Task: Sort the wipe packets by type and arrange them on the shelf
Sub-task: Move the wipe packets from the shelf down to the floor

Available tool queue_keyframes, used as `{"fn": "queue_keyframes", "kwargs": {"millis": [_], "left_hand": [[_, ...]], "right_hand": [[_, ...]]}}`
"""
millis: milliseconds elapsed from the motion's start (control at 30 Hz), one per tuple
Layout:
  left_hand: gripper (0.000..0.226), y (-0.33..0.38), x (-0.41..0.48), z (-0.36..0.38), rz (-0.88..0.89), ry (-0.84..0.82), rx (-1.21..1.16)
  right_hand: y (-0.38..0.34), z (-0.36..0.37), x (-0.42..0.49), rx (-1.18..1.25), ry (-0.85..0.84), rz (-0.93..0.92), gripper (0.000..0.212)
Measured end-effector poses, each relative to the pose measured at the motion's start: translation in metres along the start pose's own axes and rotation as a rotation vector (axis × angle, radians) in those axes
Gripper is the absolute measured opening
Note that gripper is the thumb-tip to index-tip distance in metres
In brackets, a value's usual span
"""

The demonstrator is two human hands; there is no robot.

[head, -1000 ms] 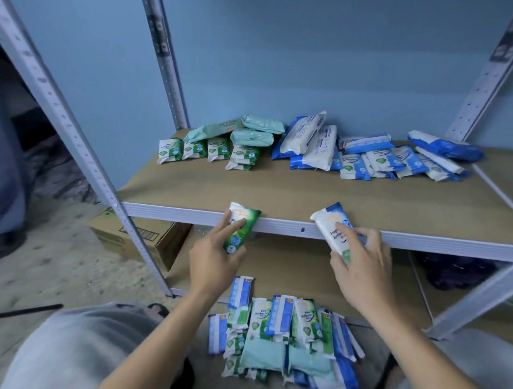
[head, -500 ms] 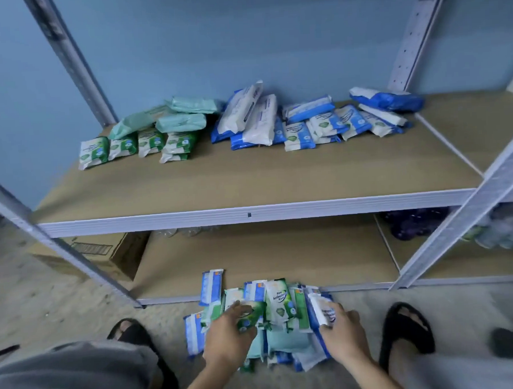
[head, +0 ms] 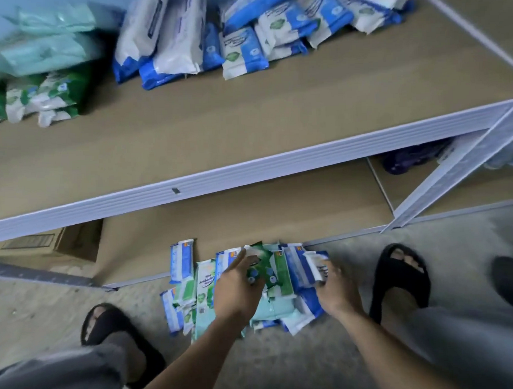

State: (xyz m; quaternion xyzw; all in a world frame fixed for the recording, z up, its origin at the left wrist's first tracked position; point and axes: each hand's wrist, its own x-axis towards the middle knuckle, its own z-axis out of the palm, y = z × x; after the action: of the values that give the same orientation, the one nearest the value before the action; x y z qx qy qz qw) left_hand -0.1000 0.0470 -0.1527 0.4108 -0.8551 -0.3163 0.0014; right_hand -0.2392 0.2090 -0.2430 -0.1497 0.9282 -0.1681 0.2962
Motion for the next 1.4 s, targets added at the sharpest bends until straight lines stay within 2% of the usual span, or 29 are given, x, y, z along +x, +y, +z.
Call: {"fn": "queue_keyframes", "kwargs": {"millis": [233, 333, 533, 700, 1000, 1100, 1233, 1400], "left_hand": [[0.044, 0.004, 0.025, 0.033, 0.065, -0.083, 0.098], [0.044, 0.006, 0.028, 0.048, 0.130, -0.148, 0.183], [0.059, 0.019, 0.025, 0.067, 0.243, -0.268, 0.369], [0.062, 0.018, 0.020, 0.066, 0.298, -0.367, 0.484], [0.052, 0.029, -0.001, 0.023, 0.285, -0.344, 0.501], [0.051, 0.038, -0.009, 0.005, 0.306, -0.283, 0.495], [0.052, 0.050, -0.020, -0.024, 0.341, -0.207, 0.499], [0.045, 0.068, -0.037, -0.063, 0.422, -0.094, 0.502]], "right_hand": [[0.028, 0.016, 0.028, -0.057, -0.007, 0.022, 0.049], [0.036, 0.023, 0.036, 0.032, -0.028, 0.033, 0.044], [0.033, 0.026, 0.043, 0.138, -0.096, -0.024, 0.038], [0.023, 0.017, 0.033, 0.207, -0.071, -0.041, 0.027], [0.005, -0.027, -0.003, 0.079, 0.005, -0.090, 0.030], [-0.006, -0.045, -0.022, 0.053, 0.051, -0.157, 0.035], [-0.028, -0.075, -0.047, 0.004, 0.167, -0.279, 0.026], [-0.054, -0.123, -0.079, -0.098, 0.223, -0.365, 0.037]]}}
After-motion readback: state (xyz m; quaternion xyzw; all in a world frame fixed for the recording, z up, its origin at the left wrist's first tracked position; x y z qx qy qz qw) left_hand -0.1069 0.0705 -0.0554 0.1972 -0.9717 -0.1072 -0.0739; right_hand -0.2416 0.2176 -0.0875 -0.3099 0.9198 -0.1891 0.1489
